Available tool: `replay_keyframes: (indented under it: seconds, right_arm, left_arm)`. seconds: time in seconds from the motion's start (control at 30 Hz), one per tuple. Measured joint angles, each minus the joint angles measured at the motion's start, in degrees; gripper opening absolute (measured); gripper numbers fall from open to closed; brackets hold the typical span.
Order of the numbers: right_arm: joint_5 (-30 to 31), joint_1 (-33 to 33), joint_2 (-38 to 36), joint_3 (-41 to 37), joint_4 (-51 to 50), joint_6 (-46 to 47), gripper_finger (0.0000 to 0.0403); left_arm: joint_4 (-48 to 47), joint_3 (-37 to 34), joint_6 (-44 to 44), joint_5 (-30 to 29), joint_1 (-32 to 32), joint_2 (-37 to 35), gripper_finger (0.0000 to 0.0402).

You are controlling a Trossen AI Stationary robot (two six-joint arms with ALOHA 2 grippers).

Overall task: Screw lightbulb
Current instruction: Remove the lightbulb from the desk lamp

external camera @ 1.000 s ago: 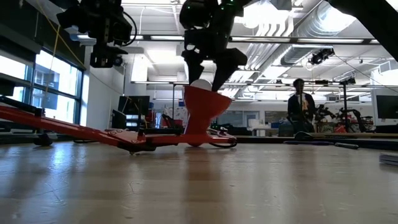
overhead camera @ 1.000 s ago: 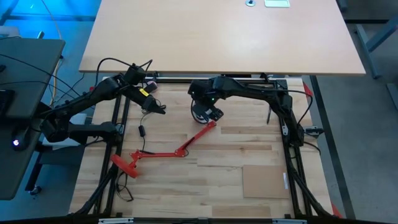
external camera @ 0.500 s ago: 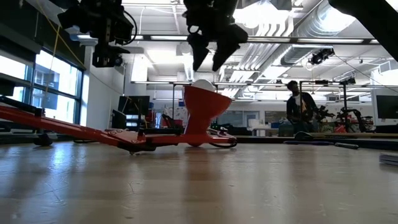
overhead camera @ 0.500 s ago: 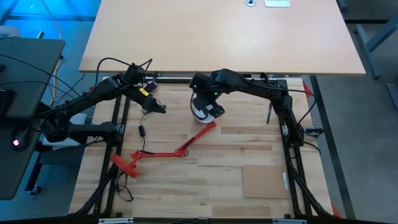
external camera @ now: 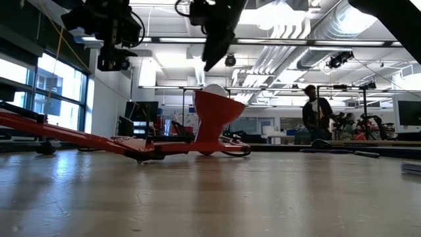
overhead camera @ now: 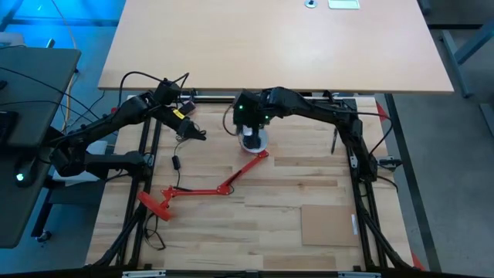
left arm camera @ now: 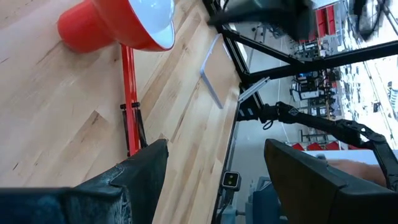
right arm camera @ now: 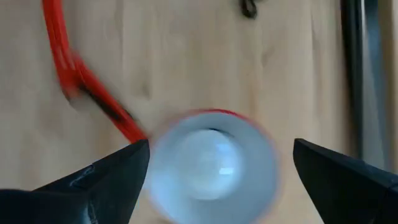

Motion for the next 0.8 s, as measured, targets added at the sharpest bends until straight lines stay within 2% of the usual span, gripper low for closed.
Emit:
replay_keyframes:
  seconds: [0.13,0.33,0.4,0.5,0.63,0.8]
  right_arm:
    - [-0.26,1.41,-0.02,0.46,-0.84,31.09,0.0387]
    - [-0.53,2.95,-0.02,0.46,1.61,66.35,0.0387]
    - [-0.62,3.41,-0.02,0.46,2.73,75.08,0.0387]
    - [1.20,4.07,-0.02,0.46,4.30,82.32,0.0387]
    - [5.29,5.33,-0.02,0.46,2.20,82.38,0.0387]
    - [10.24,5.96,-0.02,0.46,-3.97,87.85,0.0387]
  left_arm:
    - [1.29,0.00,0.01,-0.02,0.00,0.00,0.0261]
    - [4.57,0.00,-0.62,-0.10,0.00,-0.02,0.0261]
    - [5.53,0.00,-0.93,-0.09,-0.01,-0.02,0.0261]
    - [7.01,0.00,-0.93,-0.09,0.00,-0.02,0.0261]
    - [8.47,0.00,0.09,-0.08,0.00,-0.02,0.0261]
    - [8.58,0.00,2.35,-0.07,0.00,-0.02,0.0261]
